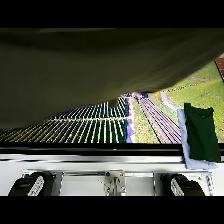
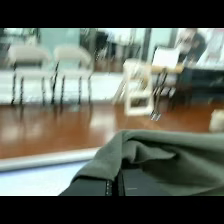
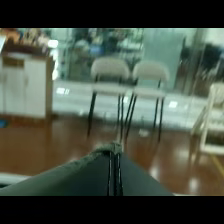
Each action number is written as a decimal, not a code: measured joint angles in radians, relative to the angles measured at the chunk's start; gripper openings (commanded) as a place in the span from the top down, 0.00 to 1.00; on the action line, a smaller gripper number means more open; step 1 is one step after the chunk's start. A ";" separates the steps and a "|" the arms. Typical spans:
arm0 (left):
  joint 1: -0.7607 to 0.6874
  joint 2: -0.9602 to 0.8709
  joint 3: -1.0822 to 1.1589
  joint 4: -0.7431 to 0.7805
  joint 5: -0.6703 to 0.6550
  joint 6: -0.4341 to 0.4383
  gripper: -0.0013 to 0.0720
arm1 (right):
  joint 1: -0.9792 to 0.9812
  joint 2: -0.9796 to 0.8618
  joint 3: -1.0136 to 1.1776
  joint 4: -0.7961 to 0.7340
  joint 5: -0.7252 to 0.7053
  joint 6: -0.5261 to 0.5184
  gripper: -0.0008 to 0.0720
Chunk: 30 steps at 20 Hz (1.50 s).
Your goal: Fold the shirts.
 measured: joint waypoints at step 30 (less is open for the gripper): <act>0.095 -0.721 -0.634 0.011 0.061 -0.083 0.20 | 0.181 -1.011 0.043 -0.046 0.254 0.230 0.14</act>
